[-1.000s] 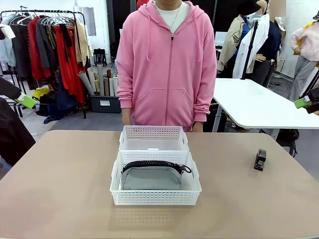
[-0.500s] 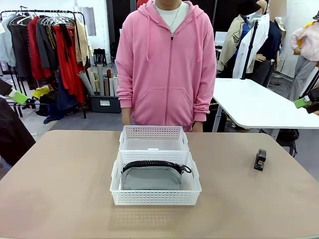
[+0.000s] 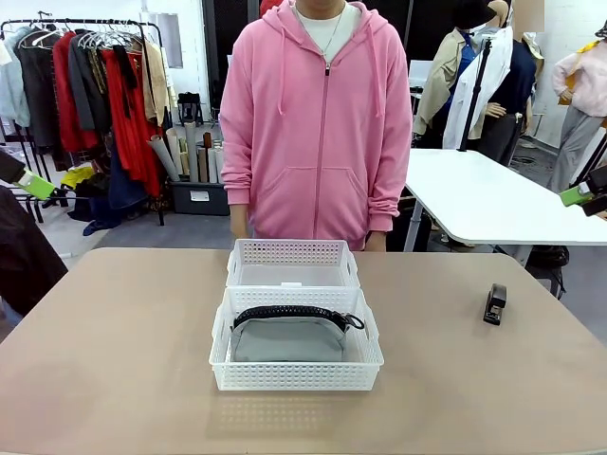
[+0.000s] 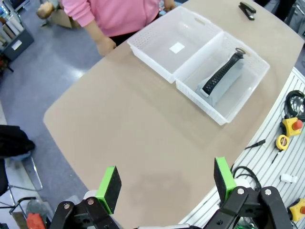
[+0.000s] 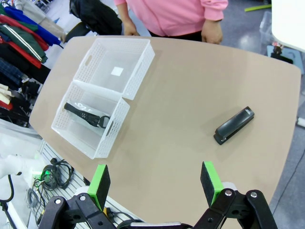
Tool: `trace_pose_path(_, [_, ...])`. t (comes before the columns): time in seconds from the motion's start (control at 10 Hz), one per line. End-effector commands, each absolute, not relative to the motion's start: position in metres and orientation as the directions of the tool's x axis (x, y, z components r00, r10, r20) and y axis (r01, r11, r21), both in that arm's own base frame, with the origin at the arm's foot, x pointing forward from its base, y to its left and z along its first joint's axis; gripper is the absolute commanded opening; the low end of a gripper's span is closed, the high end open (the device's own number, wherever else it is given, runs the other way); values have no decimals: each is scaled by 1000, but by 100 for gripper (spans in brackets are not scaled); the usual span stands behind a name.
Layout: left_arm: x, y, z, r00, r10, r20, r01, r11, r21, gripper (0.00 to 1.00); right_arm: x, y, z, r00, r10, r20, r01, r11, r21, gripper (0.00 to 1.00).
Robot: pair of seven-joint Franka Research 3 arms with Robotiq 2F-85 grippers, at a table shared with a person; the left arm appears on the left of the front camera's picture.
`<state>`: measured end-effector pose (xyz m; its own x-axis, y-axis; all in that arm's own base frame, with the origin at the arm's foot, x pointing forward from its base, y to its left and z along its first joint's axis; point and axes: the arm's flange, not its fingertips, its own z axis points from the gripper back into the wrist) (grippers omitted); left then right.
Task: Distribute items into two baskets.
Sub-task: Pick up the Stapler that the person points to.
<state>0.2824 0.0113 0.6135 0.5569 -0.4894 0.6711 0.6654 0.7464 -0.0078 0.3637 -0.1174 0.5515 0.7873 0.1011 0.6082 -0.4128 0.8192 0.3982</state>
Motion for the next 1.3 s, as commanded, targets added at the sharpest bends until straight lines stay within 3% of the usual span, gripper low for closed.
trace_pose_path(0.0, [282,11,614,557,-490,671,666,746,-8,100,365,-116,553,777,92,622,-424,808,410,100])
trace_pose_path(0.6, [324,87,578,601,-370,709,687,693,-220,100,365,-116,553,777,92,622,-424,808,410,100])
trace_pose_path(1.2, [326,88,571,615,-350,707,674,698,-242,100,365,-116,553,777,92,622,-424,808,410,100])
